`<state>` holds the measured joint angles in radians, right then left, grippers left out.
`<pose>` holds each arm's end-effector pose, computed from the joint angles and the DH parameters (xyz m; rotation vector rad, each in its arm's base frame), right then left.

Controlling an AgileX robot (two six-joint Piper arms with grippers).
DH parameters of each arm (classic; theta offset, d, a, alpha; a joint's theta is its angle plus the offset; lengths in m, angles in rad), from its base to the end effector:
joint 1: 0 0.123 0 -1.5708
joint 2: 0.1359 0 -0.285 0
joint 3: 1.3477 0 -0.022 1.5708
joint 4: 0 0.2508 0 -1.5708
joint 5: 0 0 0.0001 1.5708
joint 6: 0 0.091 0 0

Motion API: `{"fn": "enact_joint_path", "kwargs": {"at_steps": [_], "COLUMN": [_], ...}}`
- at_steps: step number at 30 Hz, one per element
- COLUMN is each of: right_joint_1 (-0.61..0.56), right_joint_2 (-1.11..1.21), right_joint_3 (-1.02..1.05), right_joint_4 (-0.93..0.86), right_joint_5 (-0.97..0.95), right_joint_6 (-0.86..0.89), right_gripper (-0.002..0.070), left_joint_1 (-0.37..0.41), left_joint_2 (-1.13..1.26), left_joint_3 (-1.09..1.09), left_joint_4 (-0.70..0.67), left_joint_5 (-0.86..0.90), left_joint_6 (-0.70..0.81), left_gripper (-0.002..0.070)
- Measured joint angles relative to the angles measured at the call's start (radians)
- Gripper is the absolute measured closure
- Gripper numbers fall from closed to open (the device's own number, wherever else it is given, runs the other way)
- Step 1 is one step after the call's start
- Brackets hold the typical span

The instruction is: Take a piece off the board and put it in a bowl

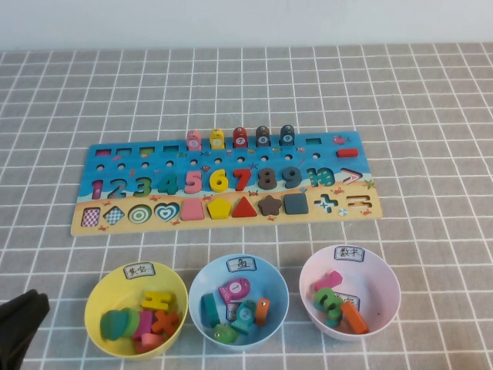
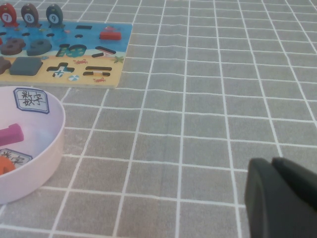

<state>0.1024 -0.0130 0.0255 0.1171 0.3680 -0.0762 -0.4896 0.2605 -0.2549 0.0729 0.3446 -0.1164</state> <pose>0.0520 0.0092 0.1724 -0.0937 1.8613 0.1330 0.0656 -0.0324 0.2517 0.3878 1.8063 -0.3543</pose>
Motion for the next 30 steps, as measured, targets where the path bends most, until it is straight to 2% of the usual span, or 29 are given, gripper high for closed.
{"fn": "enact_joint_path", "kwargs": {"at_steps": [4, 6, 8, 13, 17, 20, 30], "right_joint_1": [0.0, 0.0, 0.0, 0.0, 0.0, 0.0, 0.0], "right_joint_2": [0.0, 0.0, 0.0, 0.0, 0.0, 0.0, 0.0], "right_joint_3": [0.0, 0.0, 0.0, 0.0, 0.0, 0.0, 0.0], "right_joint_4": [0.0, 0.0, 0.0, 0.0, 0.0, 0.0, 0.0], "right_joint_5": [0.0, 0.0, 0.0, 0.0, 0.0, 0.0, 0.0], "right_joint_6": [0.0, 0.0, 0.0, 0.0, 0.0, 0.0, 0.0], "right_gripper": [0.0694, 0.0694, 0.0694, 0.0694, 0.0694, 0.0694, 0.0694], "left_joint_1": [0.003, 0.028, 0.076, 0.264, 0.365, 0.393, 0.395], "left_joint_2": [-0.021, -0.057, -0.104, -0.243, -0.269, -0.27, -0.27], "left_joint_3": [0.088, 0.141, 0.18, 0.244, 0.276, 0.279, 0.281], "left_joint_4": [0.016, 0.011, -0.008, -0.026, -0.029, -0.029, -0.01], "left_joint_5": [-0.186, -0.27, -0.327, -0.387, -0.397, -0.345, 0.004], "left_joint_6": [0.028, 0.057, 0.083, 0.098, 0.085, 0.075, 0.071], "left_gripper": [0.0675, 0.0676, 0.0676, 0.0676, 0.0676, 0.0676, 0.0676]}}
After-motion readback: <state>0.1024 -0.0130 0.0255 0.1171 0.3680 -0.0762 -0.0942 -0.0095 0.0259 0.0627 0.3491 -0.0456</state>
